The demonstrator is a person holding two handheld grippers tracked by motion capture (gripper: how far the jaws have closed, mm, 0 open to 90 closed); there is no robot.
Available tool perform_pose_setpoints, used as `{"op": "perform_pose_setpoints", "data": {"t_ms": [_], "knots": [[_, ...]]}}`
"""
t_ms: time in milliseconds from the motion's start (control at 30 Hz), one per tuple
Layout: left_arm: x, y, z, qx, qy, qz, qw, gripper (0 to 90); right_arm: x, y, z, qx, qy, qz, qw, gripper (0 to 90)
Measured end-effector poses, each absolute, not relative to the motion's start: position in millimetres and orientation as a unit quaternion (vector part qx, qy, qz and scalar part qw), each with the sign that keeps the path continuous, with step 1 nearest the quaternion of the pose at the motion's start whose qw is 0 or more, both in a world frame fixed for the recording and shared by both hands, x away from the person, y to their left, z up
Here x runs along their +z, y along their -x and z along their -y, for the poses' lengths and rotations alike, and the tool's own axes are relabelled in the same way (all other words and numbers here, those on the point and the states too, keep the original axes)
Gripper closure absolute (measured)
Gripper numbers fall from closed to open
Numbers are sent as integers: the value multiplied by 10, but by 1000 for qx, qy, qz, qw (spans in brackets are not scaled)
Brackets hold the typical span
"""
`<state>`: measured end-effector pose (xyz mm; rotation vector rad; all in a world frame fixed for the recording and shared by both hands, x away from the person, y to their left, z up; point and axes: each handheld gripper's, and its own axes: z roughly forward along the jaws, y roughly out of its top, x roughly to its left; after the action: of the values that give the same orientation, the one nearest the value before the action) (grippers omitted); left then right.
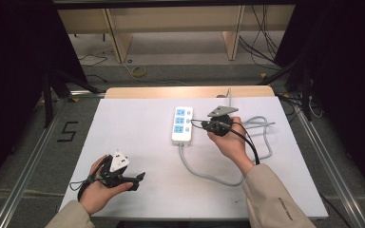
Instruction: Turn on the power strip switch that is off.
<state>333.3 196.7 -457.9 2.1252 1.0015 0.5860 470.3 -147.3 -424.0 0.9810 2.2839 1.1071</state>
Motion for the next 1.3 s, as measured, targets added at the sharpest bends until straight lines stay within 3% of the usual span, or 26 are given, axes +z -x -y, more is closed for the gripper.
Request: {"op": "perform_pose_setpoints", "data": {"t_ms": [1300], "knots": [[-4578, -3333, -1966, 225, -821, -387, 355, 150, -4329, -4942, 1282, 381, -367, -825, 198, 900]]}}
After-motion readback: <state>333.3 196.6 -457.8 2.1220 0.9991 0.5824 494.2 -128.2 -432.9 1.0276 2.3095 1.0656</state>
